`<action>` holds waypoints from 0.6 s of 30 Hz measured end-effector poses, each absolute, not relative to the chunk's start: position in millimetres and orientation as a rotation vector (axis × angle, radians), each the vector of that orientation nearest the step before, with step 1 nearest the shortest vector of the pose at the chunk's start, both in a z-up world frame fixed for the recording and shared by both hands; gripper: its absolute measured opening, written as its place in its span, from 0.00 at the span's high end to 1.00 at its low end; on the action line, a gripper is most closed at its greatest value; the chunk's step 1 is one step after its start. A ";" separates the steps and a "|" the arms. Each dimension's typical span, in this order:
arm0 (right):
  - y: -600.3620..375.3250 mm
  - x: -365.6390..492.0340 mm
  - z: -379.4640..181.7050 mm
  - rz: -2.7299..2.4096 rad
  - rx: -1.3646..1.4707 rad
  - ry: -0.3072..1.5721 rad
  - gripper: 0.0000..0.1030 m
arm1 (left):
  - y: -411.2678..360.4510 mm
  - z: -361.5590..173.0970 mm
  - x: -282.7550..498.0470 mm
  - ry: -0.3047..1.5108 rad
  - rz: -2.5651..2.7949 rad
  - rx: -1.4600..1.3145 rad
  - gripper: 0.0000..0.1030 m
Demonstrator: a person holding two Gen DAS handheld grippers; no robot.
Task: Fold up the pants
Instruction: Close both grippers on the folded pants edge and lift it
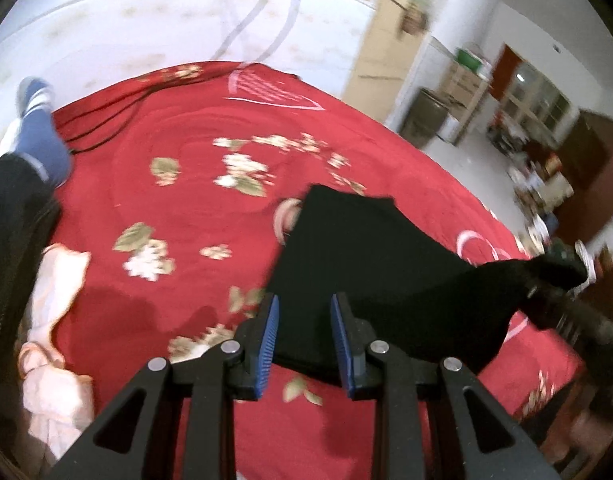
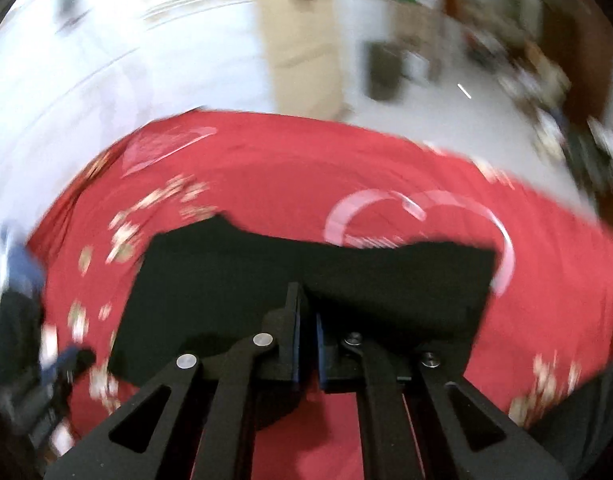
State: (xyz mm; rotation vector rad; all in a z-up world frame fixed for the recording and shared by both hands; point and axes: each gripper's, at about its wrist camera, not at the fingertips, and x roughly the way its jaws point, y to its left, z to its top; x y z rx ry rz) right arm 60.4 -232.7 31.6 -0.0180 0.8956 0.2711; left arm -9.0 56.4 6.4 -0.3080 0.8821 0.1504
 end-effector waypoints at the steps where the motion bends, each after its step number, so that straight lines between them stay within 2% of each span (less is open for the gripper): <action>1: -216.4 57.3 28.8 0.322 -0.067 0.895 0.95 | 62.8 7.1 -9.8 0.876 0.170 -0.323 0.72; 10: -145.2 28.7 -29.6 0.626 -0.273 1.022 0.93 | 83.4 -1.3 -9.1 0.891 0.218 -0.394 0.72; 15: -151.6 25.0 -27.1 0.678 -0.257 0.995 0.83 | 84.0 -4.6 -7.1 0.902 0.226 -0.386 0.72; 18: -150.1 22.3 -13.3 0.689 -0.242 0.933 0.80 | 89.0 -5.7 -7.8 0.901 0.249 -0.392 0.72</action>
